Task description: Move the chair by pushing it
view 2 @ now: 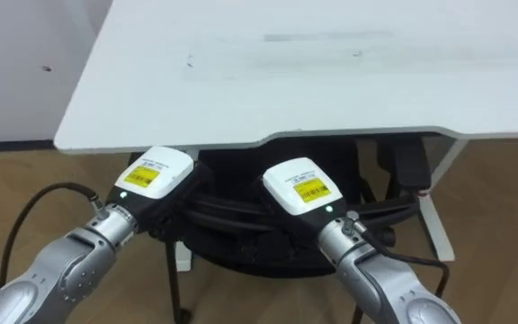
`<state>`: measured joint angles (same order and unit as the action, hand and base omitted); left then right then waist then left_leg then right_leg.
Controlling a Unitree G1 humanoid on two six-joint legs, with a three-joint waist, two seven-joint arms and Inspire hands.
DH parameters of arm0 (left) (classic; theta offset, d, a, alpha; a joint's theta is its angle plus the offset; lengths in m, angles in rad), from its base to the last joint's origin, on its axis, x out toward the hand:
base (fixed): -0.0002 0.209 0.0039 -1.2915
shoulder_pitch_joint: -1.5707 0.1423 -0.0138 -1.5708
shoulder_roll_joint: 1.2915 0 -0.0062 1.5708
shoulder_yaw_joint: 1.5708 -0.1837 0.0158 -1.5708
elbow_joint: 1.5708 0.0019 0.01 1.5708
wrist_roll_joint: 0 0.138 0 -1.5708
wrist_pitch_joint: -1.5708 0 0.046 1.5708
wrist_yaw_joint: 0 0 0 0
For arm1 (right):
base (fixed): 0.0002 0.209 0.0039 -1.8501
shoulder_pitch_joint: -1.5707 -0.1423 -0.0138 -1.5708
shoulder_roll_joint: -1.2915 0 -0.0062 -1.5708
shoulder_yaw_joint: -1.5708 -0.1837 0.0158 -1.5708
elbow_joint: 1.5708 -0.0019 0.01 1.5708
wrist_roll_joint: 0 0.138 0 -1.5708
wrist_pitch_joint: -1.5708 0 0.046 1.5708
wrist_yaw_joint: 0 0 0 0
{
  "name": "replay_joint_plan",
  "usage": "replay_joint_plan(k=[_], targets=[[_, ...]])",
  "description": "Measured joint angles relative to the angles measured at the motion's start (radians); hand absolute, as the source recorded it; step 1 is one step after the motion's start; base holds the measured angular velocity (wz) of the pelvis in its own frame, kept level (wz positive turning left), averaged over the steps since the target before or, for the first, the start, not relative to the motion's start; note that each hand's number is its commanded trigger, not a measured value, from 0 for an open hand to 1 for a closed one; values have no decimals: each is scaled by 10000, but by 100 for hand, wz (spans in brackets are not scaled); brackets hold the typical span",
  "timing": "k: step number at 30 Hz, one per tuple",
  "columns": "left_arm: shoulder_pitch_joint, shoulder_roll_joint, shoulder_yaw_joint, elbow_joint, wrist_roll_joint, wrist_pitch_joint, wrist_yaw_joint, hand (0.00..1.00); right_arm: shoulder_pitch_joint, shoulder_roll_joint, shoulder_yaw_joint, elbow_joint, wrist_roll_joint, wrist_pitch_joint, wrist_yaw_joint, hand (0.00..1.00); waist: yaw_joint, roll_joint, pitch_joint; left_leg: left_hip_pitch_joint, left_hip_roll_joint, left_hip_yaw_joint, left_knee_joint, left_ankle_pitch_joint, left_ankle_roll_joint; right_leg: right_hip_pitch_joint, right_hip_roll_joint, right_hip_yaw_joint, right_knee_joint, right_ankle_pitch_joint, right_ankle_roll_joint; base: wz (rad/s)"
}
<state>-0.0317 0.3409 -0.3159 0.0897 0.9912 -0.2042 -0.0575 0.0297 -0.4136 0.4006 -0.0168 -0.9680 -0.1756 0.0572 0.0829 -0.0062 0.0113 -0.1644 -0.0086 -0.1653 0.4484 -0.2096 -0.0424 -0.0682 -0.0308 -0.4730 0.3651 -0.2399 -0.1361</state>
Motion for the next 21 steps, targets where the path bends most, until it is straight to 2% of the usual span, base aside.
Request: replay_joint_plan(k=[4, 5, 7, 9, 11, 14, 16, 18, 20, 21], targets=[[7, 93, 12, 20, -10, 104, -62, 100, 12, 238, 99, 14, -134, -33, 137, 100, -117, -63, -15, -11, 36, 15, 182, 3, -26, 300, -39, -543, -47, -145, -6, 42], [7, 74, 8, 45, -1, 104, -163, 100, 56, 238, 122, 16, -134, 7, 193, 100, -215, -72, -13, -31, 62, 69, 324, -27, -46, 425, -45, -713, -42, -242, 62, 36], [7, 6, -4, 90, 64, 107, -212, 100, 98, 246, 92, 15, -134, 44, 291, 100, -260, -92, -4, -95, 225, 492, 501, -93, 2, 535, -44, -864, -17, -323, 121, 26], [6, -114, -2, 95, 221, 127, -223, 100, 98, 245, 19, 14, -134, 35, 427, 100, -317, -109, 7, -247, 574, 1364, 718, -137, 81, 558, -41, -1039, 68, -367, 98, 19], [8, -114, -3, 107, 224, 131, -223, 100, 98, 247, 3, 15, -132, 34, 492, 100, -321, -135, 15, -332, 725, 1742, 777, -134, 103, 560, -50, -1103, 170, -424, 78, 17], [10, -138, -5, 95, 224, 147, -220, 100, 100, 273, -15, 10, -123, 28, 513, 100, -531, -161, 5, -395, 640, 1563, 535, -38, 129, 545, -127, -1355, 128, -420, 111, 25], [35, -94, -3, 94, 221, 135, -220, 100, 101, 268, -17, 0, -123, 20, 532, 100, -545, -158, 4, -337, 624, 1528, 280, 79, 104, 517, -140, -1274, 106, -391, 262, 10], [53, -122, -3, 97, 219, 150, -219, 100, 100, 250, -15, -30, -122, 35, 563, 100, -543, -97, -36, -306, 631, 1536, -20, 248, 77, 404, -85, -1024, 84, -381, 682, 0], [91, -106, -3, 102, 222, 175, -218, 100, 100, 243, -12, -54, -122, 94, 599, 100, -575, -55, -58, -195, 574, 1548, -398, 460, 83, 391, -86, -970, -42, -294, 832, -6], [134, -135, -4, 101, 226, 225, -215, 93, 100, 218, -5, -102, -122, 139, 688, 92, -578, -38, -74, -57, 479, 1532, -751, 649, 93, 392, -104, -903, -76, -223, 942, -3]])
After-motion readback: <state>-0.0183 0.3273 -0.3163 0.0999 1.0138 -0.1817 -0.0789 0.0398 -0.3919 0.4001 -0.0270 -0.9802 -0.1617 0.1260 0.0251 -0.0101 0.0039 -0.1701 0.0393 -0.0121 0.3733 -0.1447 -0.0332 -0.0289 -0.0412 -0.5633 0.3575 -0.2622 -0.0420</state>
